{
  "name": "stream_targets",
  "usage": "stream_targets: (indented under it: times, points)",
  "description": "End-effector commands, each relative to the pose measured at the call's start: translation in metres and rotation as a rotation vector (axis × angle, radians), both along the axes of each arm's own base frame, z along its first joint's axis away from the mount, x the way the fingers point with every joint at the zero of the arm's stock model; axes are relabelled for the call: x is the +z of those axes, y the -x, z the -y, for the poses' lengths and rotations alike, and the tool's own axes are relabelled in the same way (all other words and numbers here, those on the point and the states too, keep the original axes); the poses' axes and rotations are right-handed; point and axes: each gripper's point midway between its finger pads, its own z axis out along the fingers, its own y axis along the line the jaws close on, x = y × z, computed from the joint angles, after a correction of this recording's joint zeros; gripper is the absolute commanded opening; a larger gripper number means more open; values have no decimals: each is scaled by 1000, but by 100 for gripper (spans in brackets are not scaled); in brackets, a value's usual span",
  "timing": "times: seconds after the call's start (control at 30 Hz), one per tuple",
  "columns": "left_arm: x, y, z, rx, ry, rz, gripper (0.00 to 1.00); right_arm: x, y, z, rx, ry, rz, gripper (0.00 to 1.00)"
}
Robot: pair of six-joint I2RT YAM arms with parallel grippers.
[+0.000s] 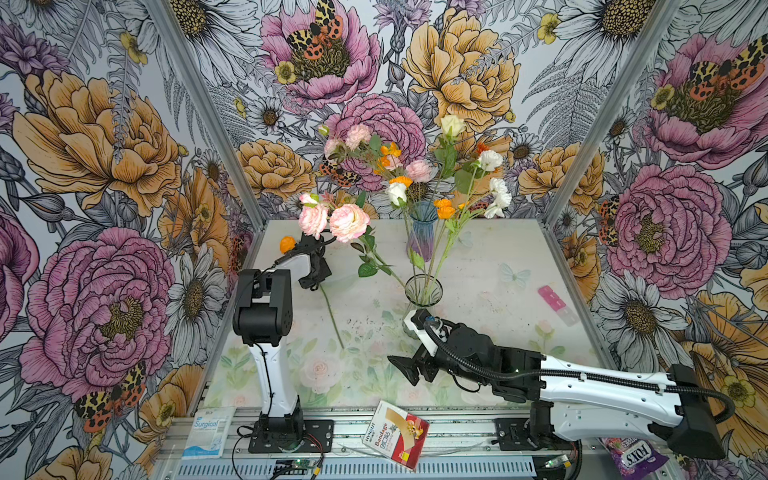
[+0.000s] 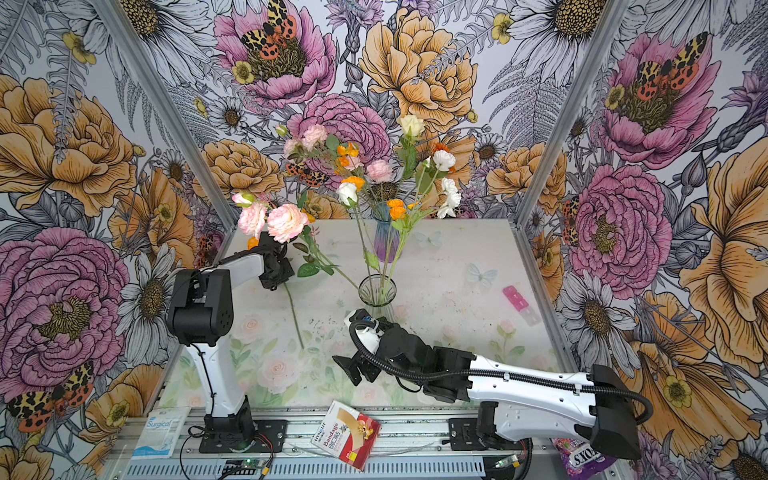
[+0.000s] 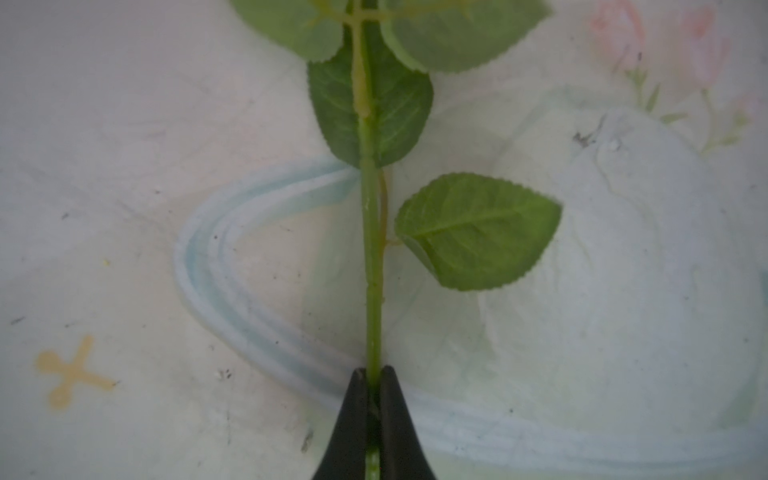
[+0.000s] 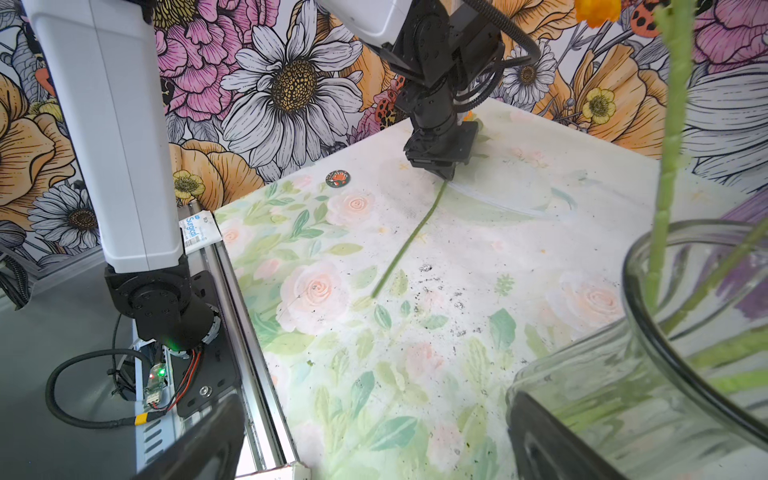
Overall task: Arrange the flowers into the vase
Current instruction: 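Lift the orange rose upright with the left gripper, then carry the orange rose to the right gripper while the right gripper closes on its stem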
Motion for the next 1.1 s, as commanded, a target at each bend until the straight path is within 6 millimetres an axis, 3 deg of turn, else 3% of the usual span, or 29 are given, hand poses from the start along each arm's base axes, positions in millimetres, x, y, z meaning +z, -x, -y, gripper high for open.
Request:
stream_targets:
  times: [0.0,0.13,0.27,0.53,0.63,0.7,0.77,0.9,1.07]
  points:
    - [1,7,5,-16,11,-17,0,8,-5,3,-25,-35,10,100]
    - [36,19,2,-5,12,48,0,9,-7,4,-28,-37,13,100]
    - [92,51,-9,32,-16,176,0,14,-12,5,-27,-45,17,100]
    - [176,160,-34,147,-68,445,0,31,-13,-6,23,-66,25,99]
    - [222,201,-40,155,-107,592,0,45,-11,-11,52,-90,36,99]
    - [265,227,-42,146,-143,720,0,54,-10,-14,69,-96,53,99]
    - [304,243,-36,104,-140,848,0,60,-10,-16,81,-99,70,100]
    - [376,264,-4,-61,-44,1110,0,75,-7,-25,117,-117,84,99]
    - [439,290,55,-378,154,1444,0,100,0,-39,185,-159,101,93]
